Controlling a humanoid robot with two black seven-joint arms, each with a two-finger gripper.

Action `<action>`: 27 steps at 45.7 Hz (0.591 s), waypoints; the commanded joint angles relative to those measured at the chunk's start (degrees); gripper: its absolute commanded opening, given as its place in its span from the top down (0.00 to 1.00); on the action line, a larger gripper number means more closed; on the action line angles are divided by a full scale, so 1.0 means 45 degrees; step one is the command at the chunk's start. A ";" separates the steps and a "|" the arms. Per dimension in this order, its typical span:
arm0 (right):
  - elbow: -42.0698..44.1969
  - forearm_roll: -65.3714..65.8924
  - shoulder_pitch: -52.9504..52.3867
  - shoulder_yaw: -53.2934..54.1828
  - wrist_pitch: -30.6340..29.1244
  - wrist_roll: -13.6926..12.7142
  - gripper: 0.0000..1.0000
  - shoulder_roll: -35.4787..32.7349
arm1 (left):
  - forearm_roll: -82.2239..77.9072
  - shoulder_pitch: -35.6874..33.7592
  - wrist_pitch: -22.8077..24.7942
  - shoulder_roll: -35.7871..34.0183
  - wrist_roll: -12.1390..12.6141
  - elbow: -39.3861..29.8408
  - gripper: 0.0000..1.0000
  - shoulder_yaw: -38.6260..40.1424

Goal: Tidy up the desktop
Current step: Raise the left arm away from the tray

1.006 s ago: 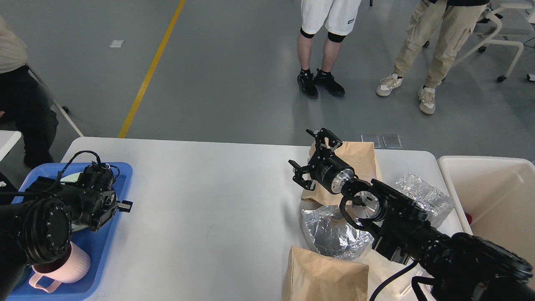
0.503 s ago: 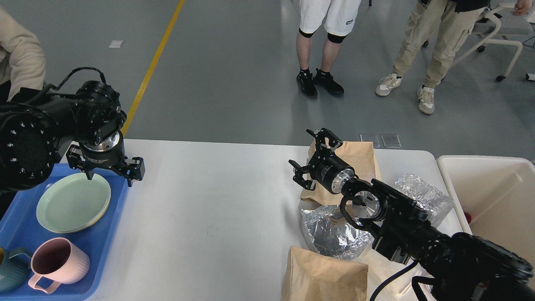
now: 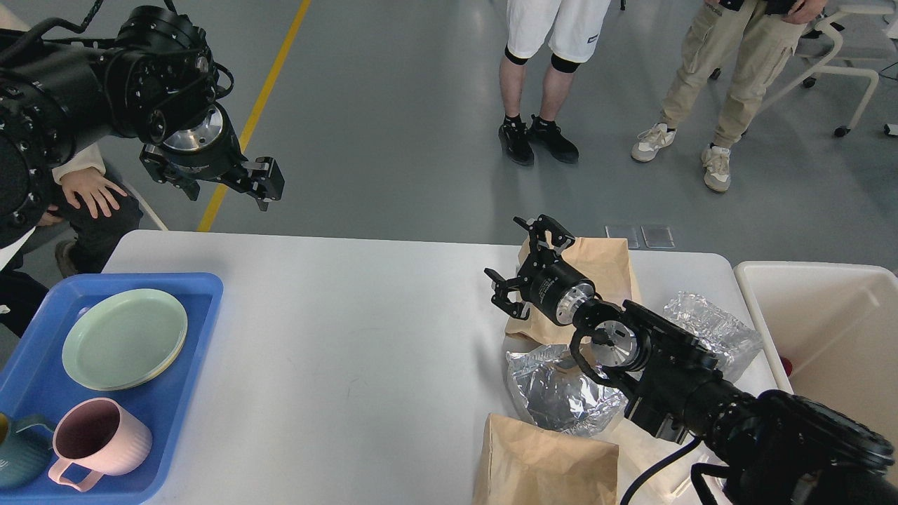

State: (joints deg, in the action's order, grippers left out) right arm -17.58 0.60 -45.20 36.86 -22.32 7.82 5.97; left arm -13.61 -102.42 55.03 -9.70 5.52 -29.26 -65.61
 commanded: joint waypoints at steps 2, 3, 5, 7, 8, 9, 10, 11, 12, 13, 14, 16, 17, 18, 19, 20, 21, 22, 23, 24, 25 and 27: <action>0.0000 0.0004 0.0006 -0.0007 0.0000 0.0000 0.00 0.0000 | 0.0269 -0.0773 -0.0007 -0.0071 -0.0015 0.0155 0.06 0.0713; 0.0000 0.0004 -0.0014 -0.0007 0.0000 0.0000 0.00 0.0000 | 0.0347 -0.0929 -0.0007 -0.0091 0.0005 0.0194 0.06 0.0791; 0.0000 -0.0015 0.0006 0.0012 0.0000 0.0000 0.00 0.0000 | 0.0542 -0.1339 -0.0007 -0.0208 0.0005 0.0272 0.06 0.0870; 0.0000 0.0004 0.0006 0.0012 0.0000 0.0000 0.00 0.0000 | 0.0699 -0.1749 -0.0007 -0.0403 0.0005 0.0428 0.06 0.0948; 0.0000 0.0004 0.0006 -0.0007 0.0000 0.0000 0.00 0.0000 | 0.0796 -0.1964 -0.0007 -0.0539 0.0005 0.0564 0.06 0.1006; 0.0000 0.0004 0.0006 -0.0007 0.0000 0.0000 0.00 0.0000 | 0.0913 -0.2159 -0.0007 -0.0695 0.0005 0.0739 0.06 0.1084; 0.0000 0.0004 -0.0014 -0.0007 0.0000 0.0000 0.00 0.0000 | 0.1050 -0.2335 -0.0007 -0.0851 0.0005 0.0935 0.06 0.1220; 0.0000 0.0004 0.0005 -0.0007 0.0000 0.0000 0.00 0.0000 | 0.1186 -0.2492 -0.0007 -0.1027 0.0024 0.1169 0.06 0.1396; 0.0000 0.0004 -0.0014 -0.0007 0.0000 0.0000 0.00 0.0000 | 0.1323 -0.2648 -0.0007 -0.1222 0.0024 0.1442 0.06 0.1610; 0.0000 0.0004 0.0005 -0.0007 0.0000 0.0000 0.00 0.0000 | 0.1440 -0.2746 -0.0007 -0.1417 0.0024 0.1734 0.06 0.1883; 0.0000 -0.0015 0.0006 -0.0007 0.0000 0.0000 0.00 0.0000 | 0.1558 -0.2844 -0.0007 -0.1613 0.0044 0.2027 0.06 0.2195; 0.0000 0.0004 0.0006 -0.0007 0.0000 0.0000 0.00 0.0000 | 0.1714 -0.2981 -0.0007 -0.2023 0.0083 0.2574 0.06 0.2975; 0.0000 0.0004 0.0006 0.0012 0.0000 0.0000 0.00 0.0000 | 0.1754 -0.3020 -0.0007 -0.2218 0.0102 0.2867 0.06 0.3386; 0.0000 0.0004 0.0006 -0.0007 0.0000 0.0000 0.00 0.0000 | 0.1754 -0.3059 -0.0007 -0.2413 0.0122 0.3083 0.06 0.3854; 0.0000 0.0004 0.0006 0.0012 0.0000 0.0000 0.00 -0.0019 | 0.1754 -0.3079 -0.0007 -0.2628 0.0161 0.3278 0.06 0.4303; 0.0000 0.0004 0.0006 0.0012 0.0000 0.0000 0.00 0.0000 | 0.1735 -0.3060 -0.0007 -0.2901 0.0200 0.3493 0.06 0.4965; 0.0000 0.0004 0.0006 -0.0007 0.0000 0.0000 0.00 0.0000 | 0.1735 -0.3040 -0.0007 -0.3039 0.0277 0.3611 0.06 0.5378; 0.0000 0.0004 0.0006 0.0012 0.0000 0.0000 0.00 0.0000 | 0.1715 -0.3021 -0.0007 -0.3176 0.0317 0.3670 0.06 0.5711; 0.0000 0.0004 0.0006 -0.0007 0.0000 0.0000 0.00 0.0000 | 0.1715 -0.3021 -0.0007 -0.3312 0.0395 0.3729 0.05 0.6023; 0.0000 0.0004 -0.0014 0.0012 0.0000 0.0000 0.00 0.0000 | 0.1715 -0.3001 -0.0007 -0.3410 0.0453 0.3730 0.05 0.6278; 0.0000 0.0004 0.0005 -0.0007 0.0000 0.0000 0.00 0.0000 | 0.1715 -0.3001 -0.0007 -0.3489 0.0512 0.3730 0.05 0.6474; 0.0000 0.0004 0.0005 0.0012 0.0000 0.0000 0.00 0.0000 | 0.1734 -0.2982 -0.0007 -0.3665 0.0629 0.3749 0.05 0.6728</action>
State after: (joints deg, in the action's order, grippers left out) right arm -17.58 0.60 -45.18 36.86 -22.32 7.82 5.98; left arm -5.87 -116.06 54.98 -23.71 7.03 -13.22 -40.71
